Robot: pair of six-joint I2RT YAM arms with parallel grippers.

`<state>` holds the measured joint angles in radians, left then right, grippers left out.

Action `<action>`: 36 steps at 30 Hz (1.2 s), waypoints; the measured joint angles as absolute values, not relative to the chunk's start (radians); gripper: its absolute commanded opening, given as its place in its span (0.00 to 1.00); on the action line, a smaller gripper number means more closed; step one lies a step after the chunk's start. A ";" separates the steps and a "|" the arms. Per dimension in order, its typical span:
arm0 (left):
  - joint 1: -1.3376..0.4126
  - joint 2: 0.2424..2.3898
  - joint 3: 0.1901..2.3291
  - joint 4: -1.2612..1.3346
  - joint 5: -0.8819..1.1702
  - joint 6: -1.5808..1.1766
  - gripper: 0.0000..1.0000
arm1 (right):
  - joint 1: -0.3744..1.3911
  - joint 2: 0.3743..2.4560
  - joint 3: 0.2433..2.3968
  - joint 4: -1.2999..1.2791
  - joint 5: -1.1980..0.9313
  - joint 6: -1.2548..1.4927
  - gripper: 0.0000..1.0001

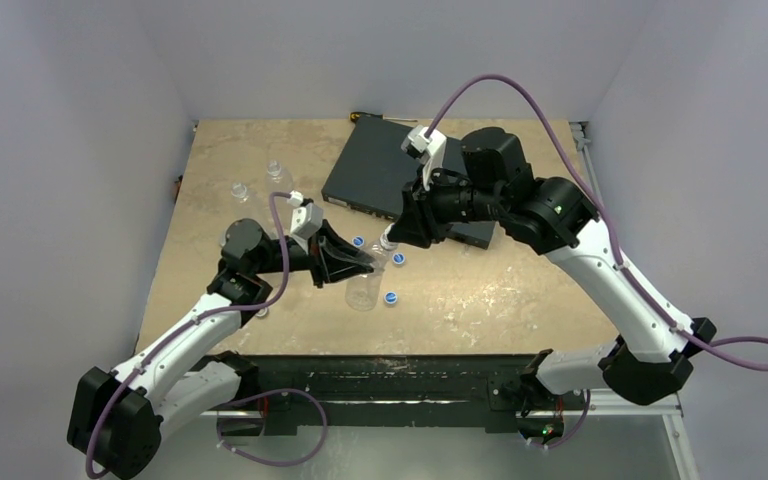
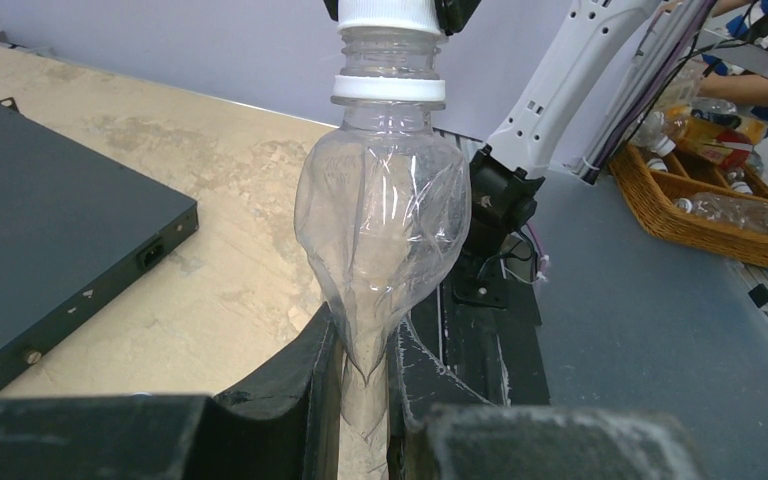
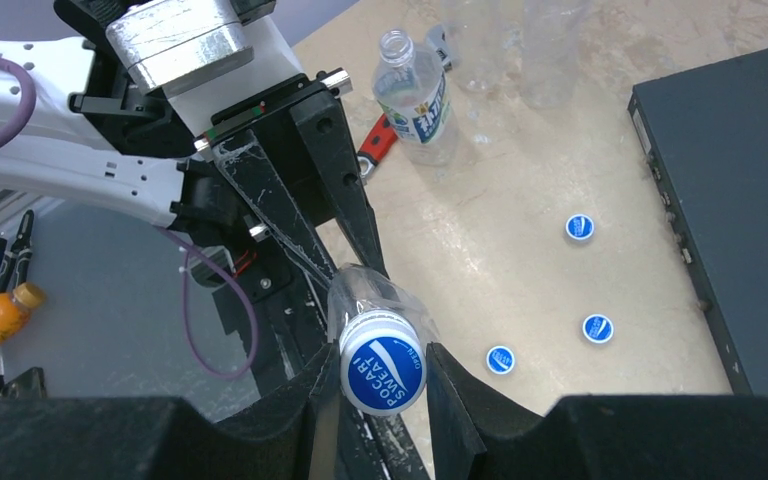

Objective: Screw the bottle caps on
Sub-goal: Screw the bottle cap onto the plastic bottle.

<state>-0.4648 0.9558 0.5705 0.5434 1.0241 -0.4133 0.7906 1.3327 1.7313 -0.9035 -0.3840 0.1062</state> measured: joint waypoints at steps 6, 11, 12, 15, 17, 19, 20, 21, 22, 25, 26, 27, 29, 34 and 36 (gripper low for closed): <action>-0.465 0.957 0.596 0.467 0.963 -0.326 0.00 | 0.787 1.341 1.711 -0.878 -0.382 0.111 0.01; -0.466 0.963 0.612 0.416 0.912 -0.265 0.00 | 0.781 1.344 1.695 -0.860 -0.353 0.121 0.01; -0.466 0.964 0.614 0.408 0.900 -0.251 0.00 | 0.779 1.348 1.695 -0.858 -0.347 0.125 0.01; -0.467 0.964 0.618 0.386 0.842 -0.222 0.00 | 0.776 1.363 1.695 -0.844 -0.314 0.147 0.00; -0.468 0.964 0.618 0.371 0.794 -0.210 0.00 | 0.773 1.382 1.696 -0.835 -0.277 0.178 0.00; -0.474 0.964 0.618 0.359 0.743 -0.196 0.00 | 0.770 1.400 1.699 -0.821 -0.249 0.210 0.00; -0.480 0.964 0.618 0.353 0.712 -0.187 0.00 | 0.768 1.409 1.700 -0.812 -0.234 0.230 0.00; -0.487 0.964 0.618 0.348 0.680 -0.178 0.00 | 0.765 1.417 1.700 -0.803 -0.219 0.250 0.00; -0.495 0.964 0.618 0.342 0.646 -0.167 0.00 | 0.764 1.423 1.700 -0.797 -0.208 0.266 0.00; -0.536 0.964 0.618 0.326 0.540 -0.121 0.00 | 0.755 1.444 1.700 -0.785 -0.170 0.324 0.00; -0.558 0.965 0.618 0.321 0.491 -0.103 0.00 | 0.749 1.451 1.701 -0.785 -0.161 0.344 0.00; -0.578 0.966 0.618 0.318 0.449 -0.082 0.00 | 0.743 1.459 1.703 -0.785 -0.149 0.366 0.00; -0.626 0.976 0.618 0.319 0.349 -0.038 0.00 | 0.730 1.473 1.708 -0.791 -0.137 0.403 0.00; -0.726 1.038 0.618 0.367 0.106 0.056 0.00 | 0.696 1.519 1.730 -0.817 -0.093 0.489 0.00; -0.766 1.077 0.618 0.403 0.015 0.096 0.00 | 0.686 1.541 1.742 -0.829 -0.071 0.514 0.00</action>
